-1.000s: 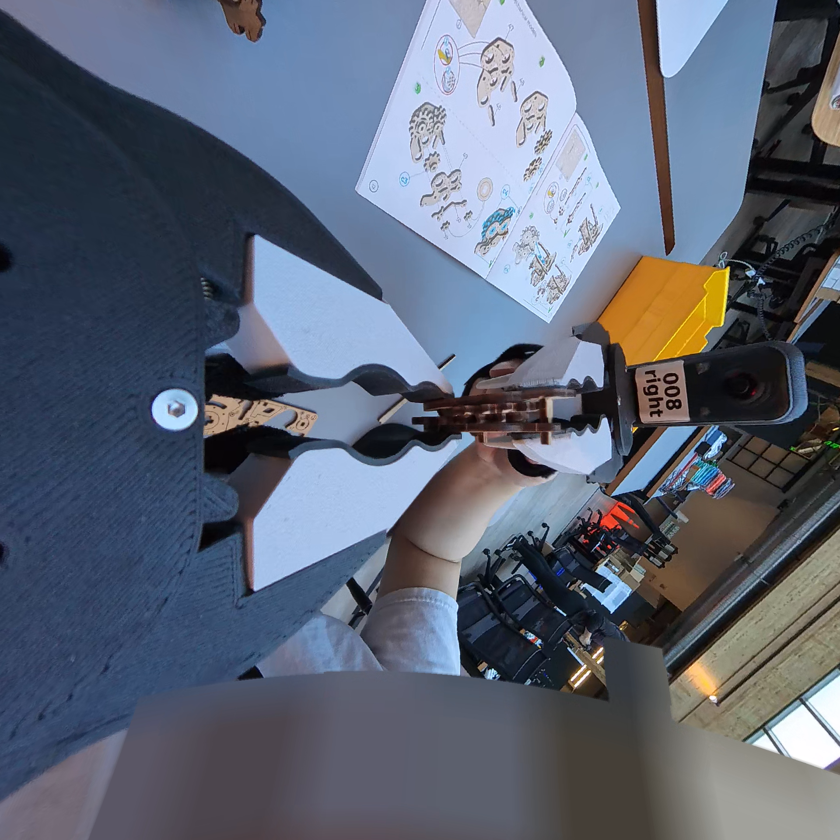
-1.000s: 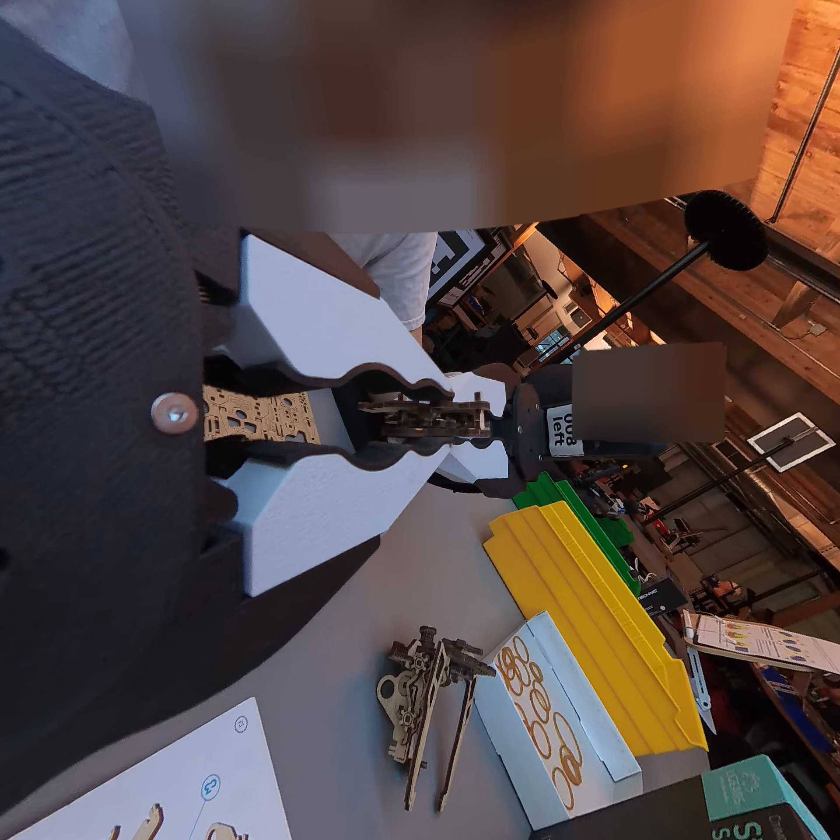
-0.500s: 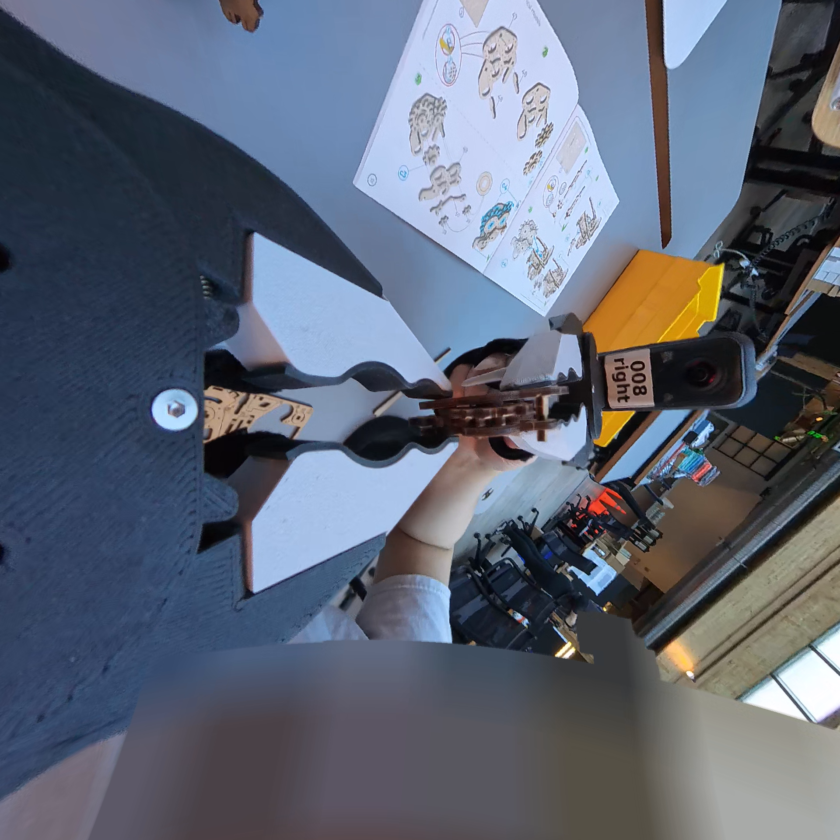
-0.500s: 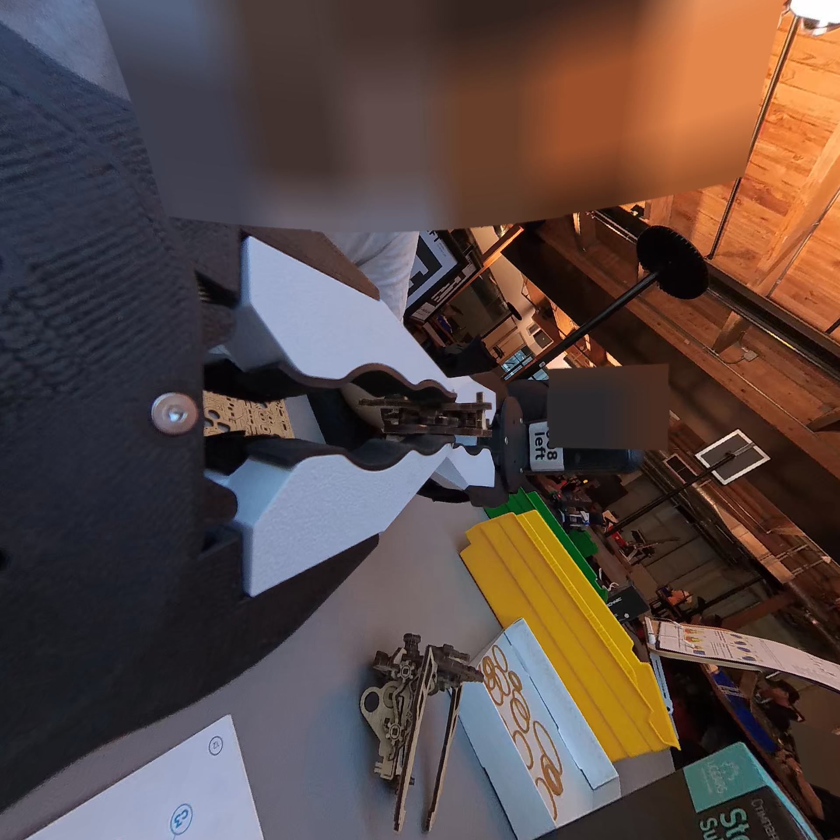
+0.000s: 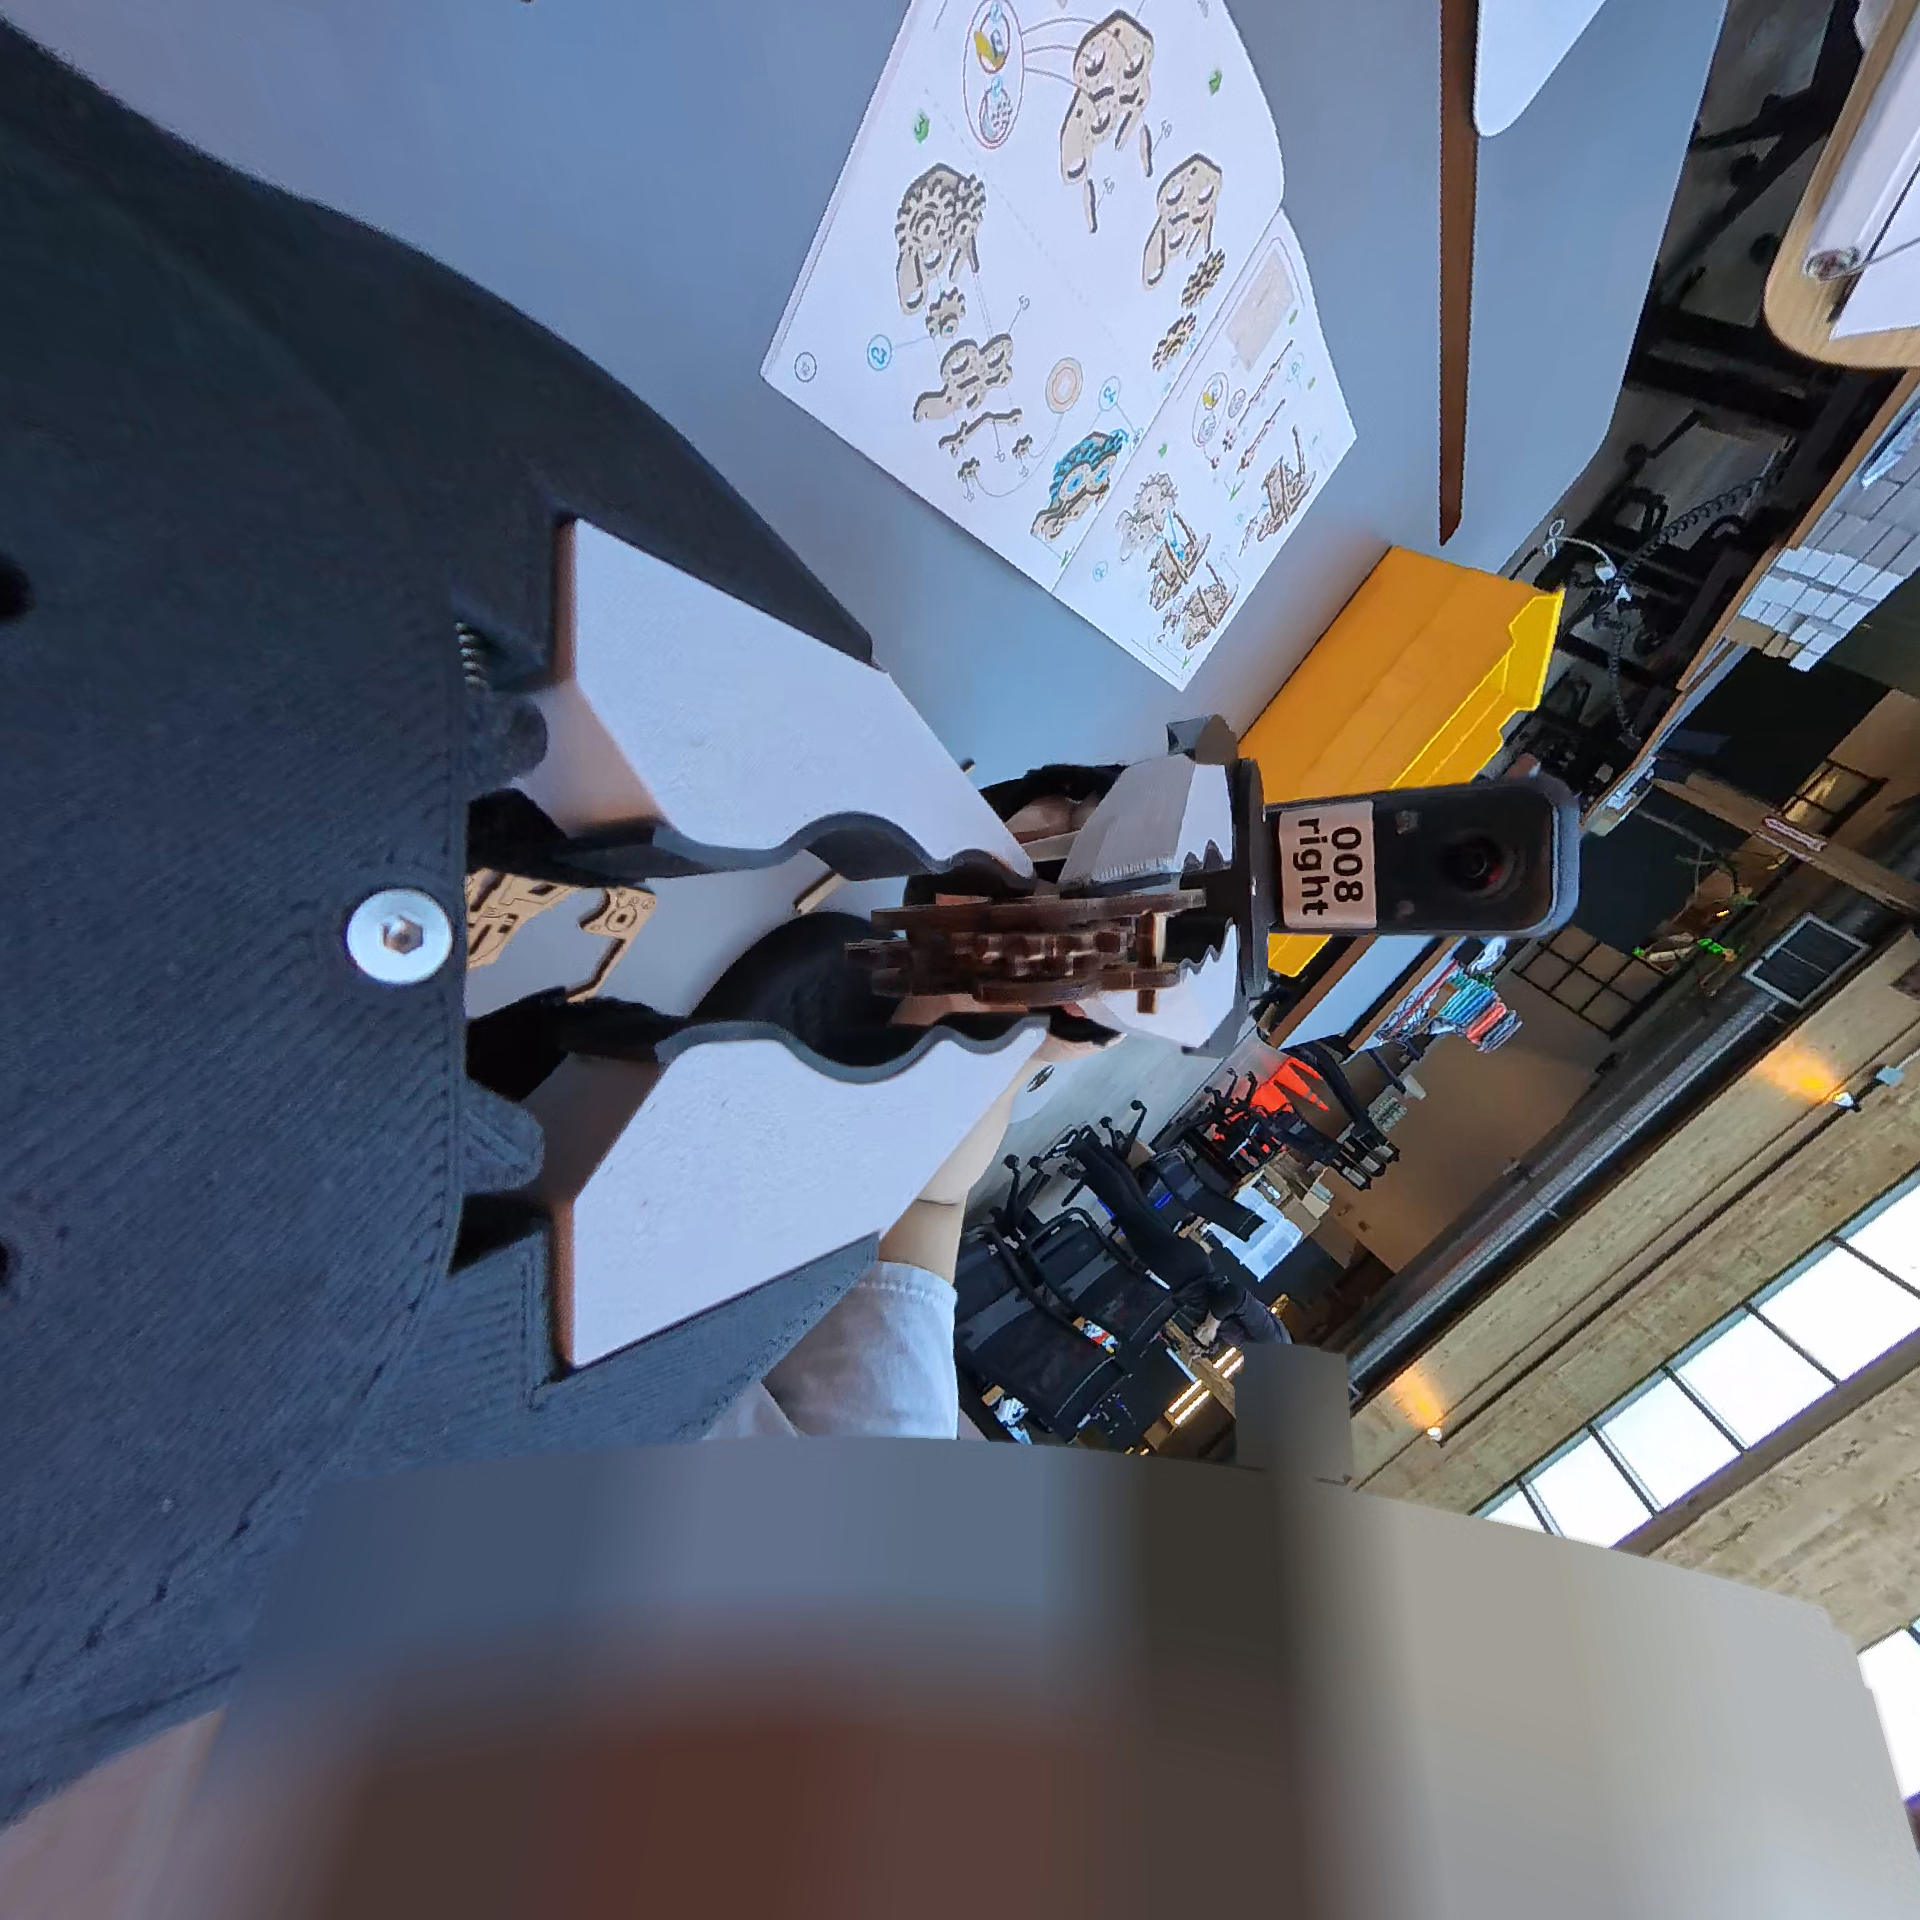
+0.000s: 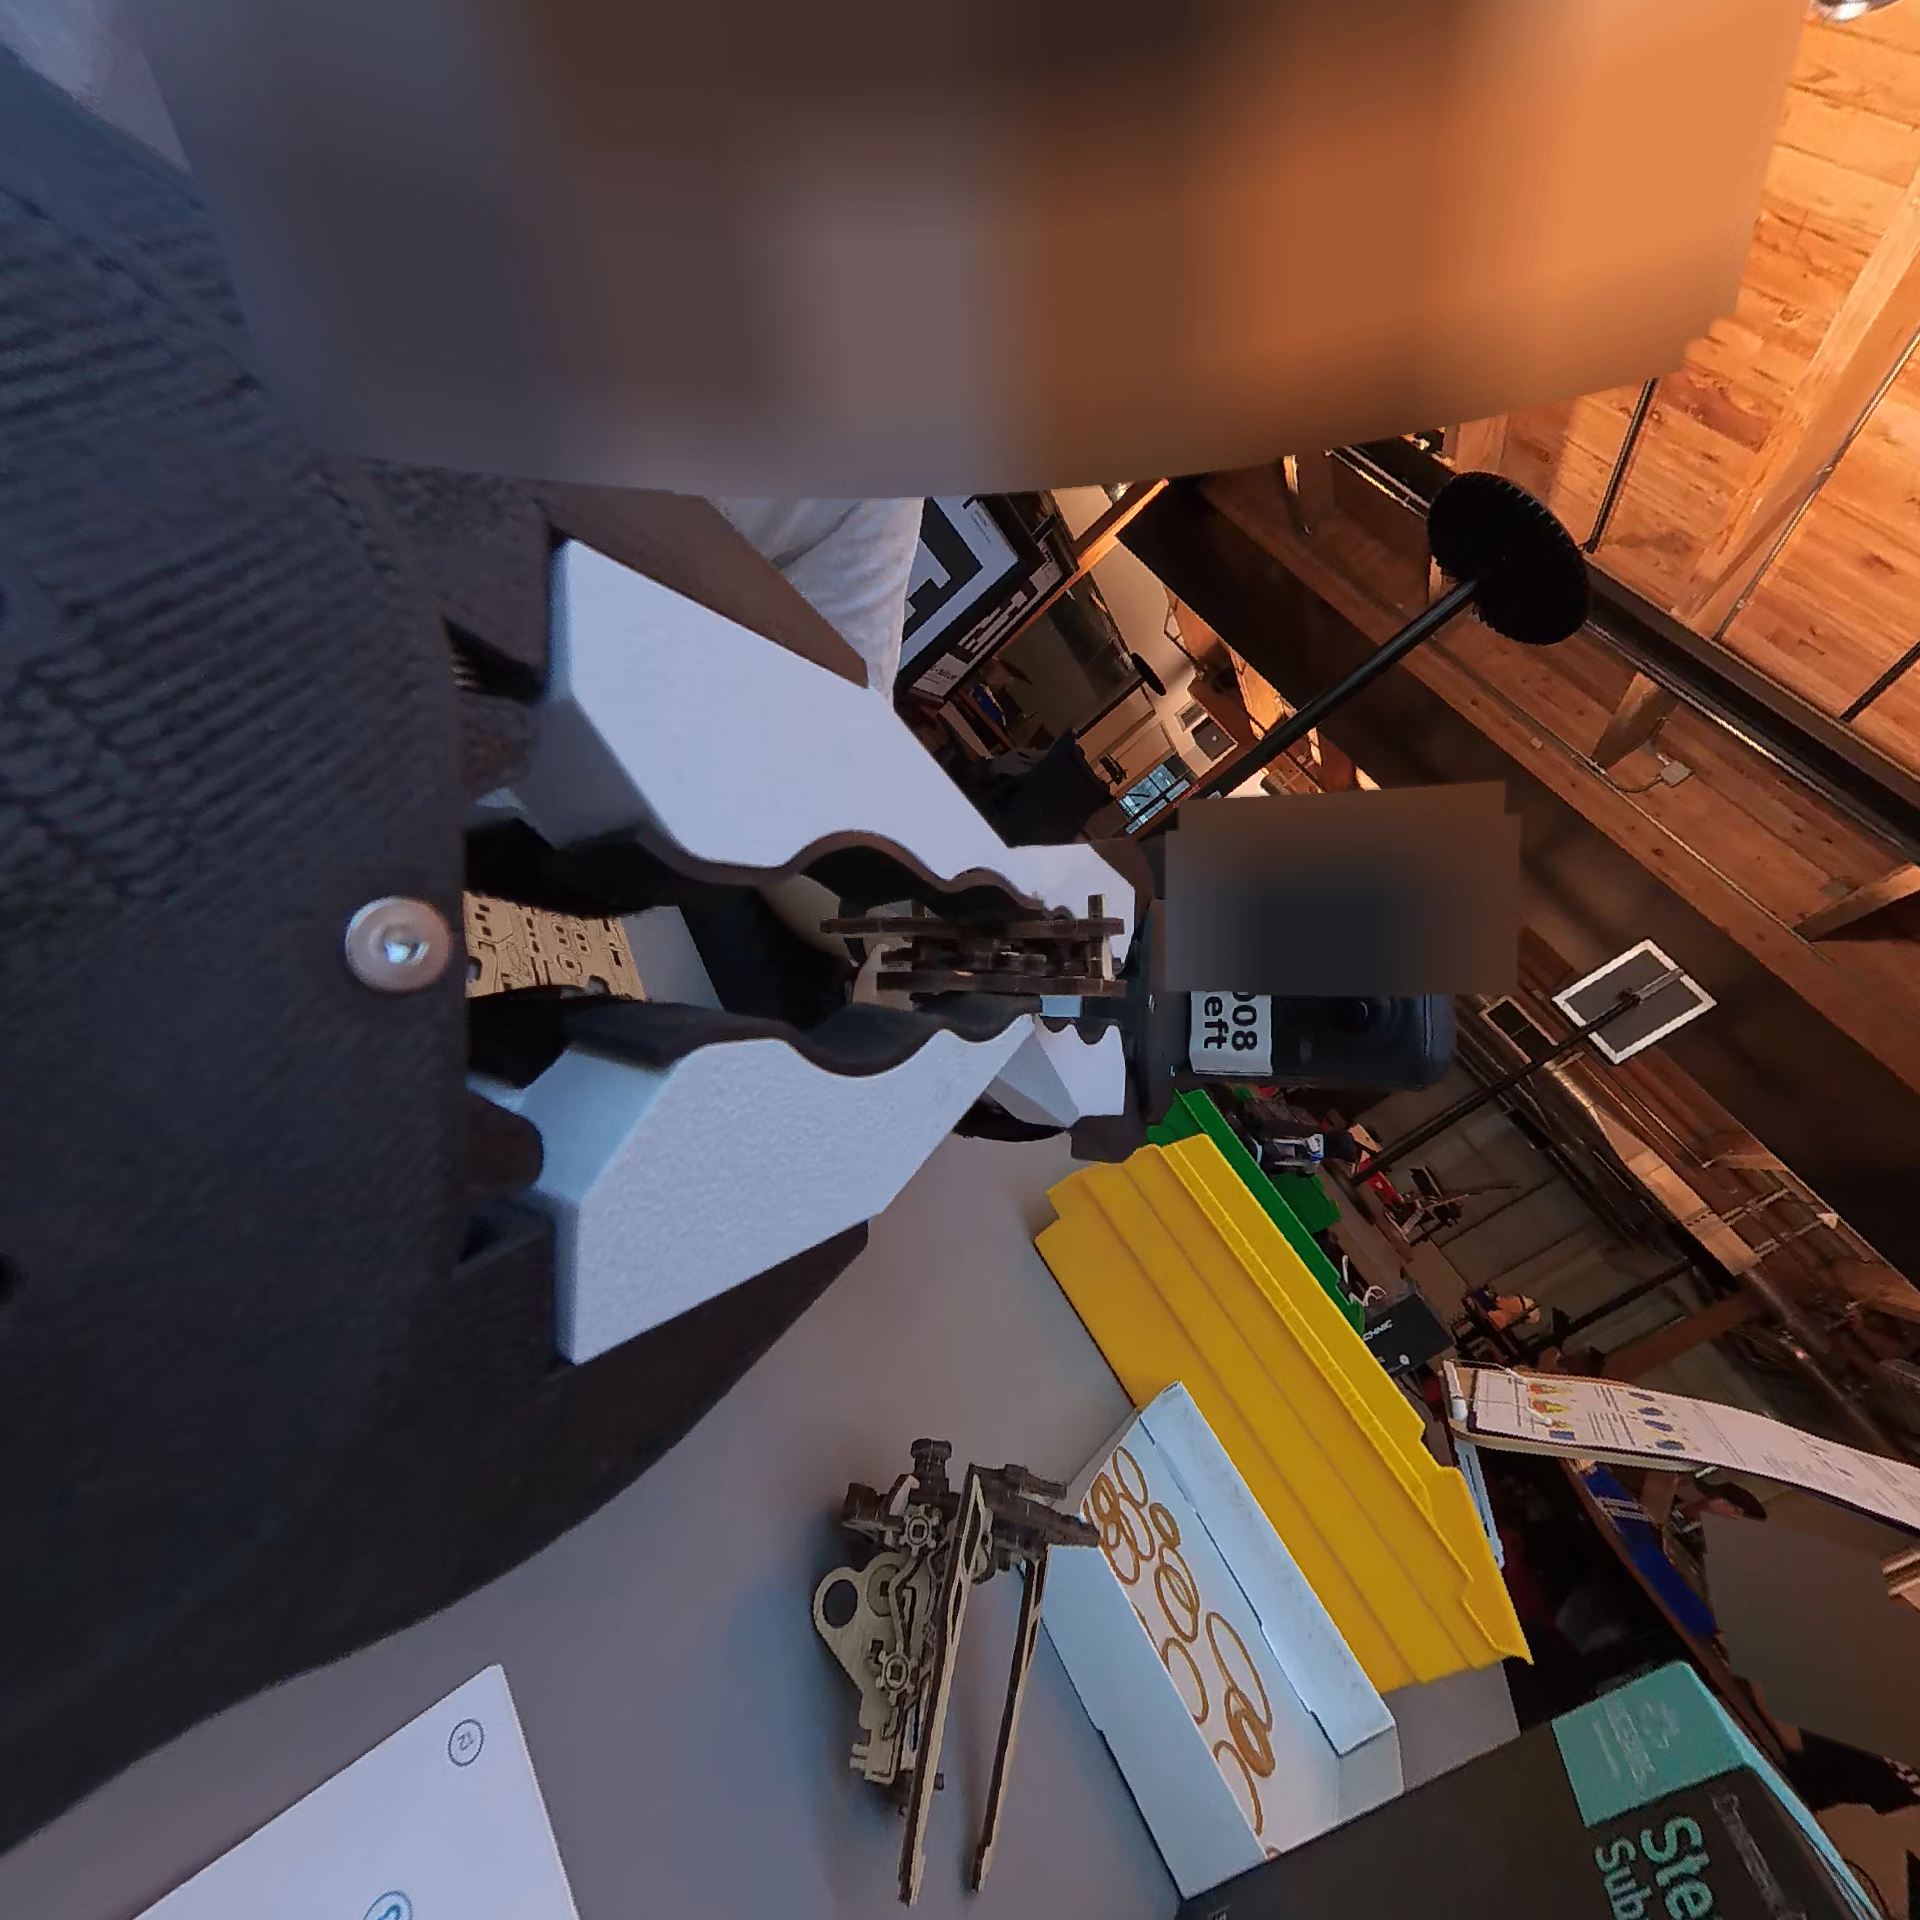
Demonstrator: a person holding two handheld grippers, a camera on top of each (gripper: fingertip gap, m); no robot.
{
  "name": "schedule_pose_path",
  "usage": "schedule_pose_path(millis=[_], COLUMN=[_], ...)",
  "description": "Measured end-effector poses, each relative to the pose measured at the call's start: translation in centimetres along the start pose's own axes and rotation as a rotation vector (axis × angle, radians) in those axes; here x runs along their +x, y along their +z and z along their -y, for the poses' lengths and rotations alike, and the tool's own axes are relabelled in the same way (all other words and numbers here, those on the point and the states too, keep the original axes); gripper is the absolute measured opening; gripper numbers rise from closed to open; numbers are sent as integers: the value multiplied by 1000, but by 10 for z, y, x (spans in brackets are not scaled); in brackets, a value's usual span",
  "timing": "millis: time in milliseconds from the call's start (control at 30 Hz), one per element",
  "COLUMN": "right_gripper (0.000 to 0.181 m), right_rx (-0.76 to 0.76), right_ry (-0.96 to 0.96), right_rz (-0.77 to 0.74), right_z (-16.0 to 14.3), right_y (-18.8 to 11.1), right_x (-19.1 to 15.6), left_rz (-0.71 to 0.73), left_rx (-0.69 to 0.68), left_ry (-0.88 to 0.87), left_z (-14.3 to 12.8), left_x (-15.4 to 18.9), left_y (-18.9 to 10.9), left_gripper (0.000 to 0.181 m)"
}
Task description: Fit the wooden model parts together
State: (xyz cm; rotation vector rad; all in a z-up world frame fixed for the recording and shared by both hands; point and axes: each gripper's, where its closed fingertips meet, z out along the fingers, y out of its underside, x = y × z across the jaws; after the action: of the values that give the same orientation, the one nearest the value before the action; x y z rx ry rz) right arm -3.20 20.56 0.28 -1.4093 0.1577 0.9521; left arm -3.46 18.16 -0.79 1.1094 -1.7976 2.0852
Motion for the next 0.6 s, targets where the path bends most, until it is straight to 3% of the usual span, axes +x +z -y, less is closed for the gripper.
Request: schedule_pose_path(millis=[233, 467, 600], right_gripper=[11, 12, 12], right_rx=[1, 15, 3], right_ry=[-81, -27, -42], right_rz=[-55, -37, -53], right_z=[0, 1, 0], right_y=[3, 5, 4], right_x=[0, -4, -1], left_rz=[64, 101, 70], left_rx=[8, -21, -17], left_ry=[27, 142, 107], left_z=[0, -1, -1], left_x=[-4, 0, -3], left_y=[0, -1, -1], left_gripper=[13, 13, 12])
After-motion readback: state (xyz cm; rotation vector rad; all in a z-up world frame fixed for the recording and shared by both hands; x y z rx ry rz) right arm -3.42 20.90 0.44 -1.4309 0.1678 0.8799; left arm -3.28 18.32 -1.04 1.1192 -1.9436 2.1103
